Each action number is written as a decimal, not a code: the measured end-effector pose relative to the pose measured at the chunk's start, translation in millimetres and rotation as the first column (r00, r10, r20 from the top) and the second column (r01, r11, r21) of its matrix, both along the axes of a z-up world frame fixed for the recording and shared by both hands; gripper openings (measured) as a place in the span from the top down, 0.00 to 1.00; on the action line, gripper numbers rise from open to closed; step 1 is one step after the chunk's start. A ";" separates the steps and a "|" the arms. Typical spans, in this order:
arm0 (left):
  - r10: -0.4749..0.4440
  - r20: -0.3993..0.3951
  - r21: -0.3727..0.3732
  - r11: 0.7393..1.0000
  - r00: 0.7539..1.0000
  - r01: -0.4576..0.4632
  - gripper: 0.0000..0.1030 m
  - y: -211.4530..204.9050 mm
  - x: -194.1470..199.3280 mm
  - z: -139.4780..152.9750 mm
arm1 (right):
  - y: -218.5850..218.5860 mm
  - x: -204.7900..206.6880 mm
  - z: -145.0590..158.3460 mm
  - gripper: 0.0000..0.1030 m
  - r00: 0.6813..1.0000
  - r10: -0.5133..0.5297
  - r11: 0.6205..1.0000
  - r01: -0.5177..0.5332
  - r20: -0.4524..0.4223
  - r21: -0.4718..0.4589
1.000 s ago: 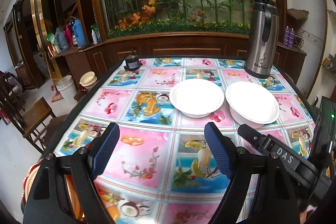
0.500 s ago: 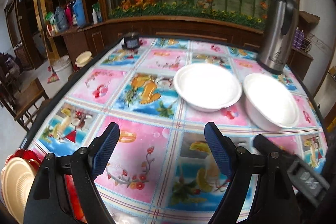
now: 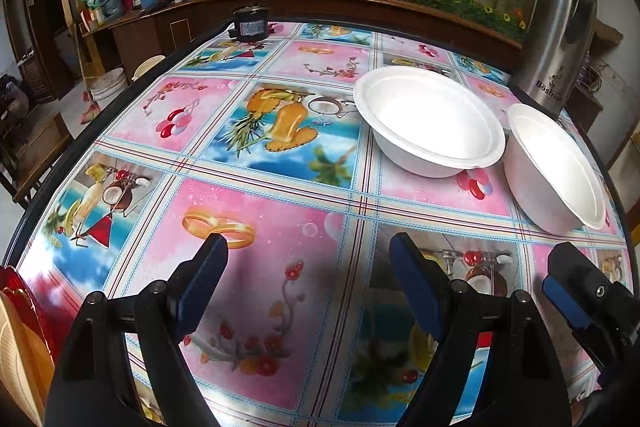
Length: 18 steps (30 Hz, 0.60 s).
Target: Organize plates and bowls
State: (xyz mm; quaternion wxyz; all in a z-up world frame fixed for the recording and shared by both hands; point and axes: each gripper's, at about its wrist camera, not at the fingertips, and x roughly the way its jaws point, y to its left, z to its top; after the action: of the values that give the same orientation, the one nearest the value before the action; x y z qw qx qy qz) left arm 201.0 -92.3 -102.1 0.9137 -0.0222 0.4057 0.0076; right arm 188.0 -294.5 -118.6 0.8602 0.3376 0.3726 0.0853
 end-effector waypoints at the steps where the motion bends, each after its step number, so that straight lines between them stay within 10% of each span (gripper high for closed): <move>1: -0.003 -0.001 0.002 1.000 1.000 0.003 0.19 0.1 0.1 -0.5 | -0.2 -0.1 -0.4 0.33 1.000 0.000 1.000 0.000 -0.002 0.001; 18: -0.039 0.002 0.000 0.999 0.999 0.039 0.19 -3.8 -2.0 2.2 | -1.1 0.4 -1.0 0.33 1.000 0.004 1.000 -0.004 -0.014 0.001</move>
State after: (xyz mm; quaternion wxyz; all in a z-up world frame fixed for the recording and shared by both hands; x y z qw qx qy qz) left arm 198.9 -96.1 -99.9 0.9142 -0.0143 0.4049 -0.0100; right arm 188.4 -295.6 -119.6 0.8573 0.3378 0.3793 0.0846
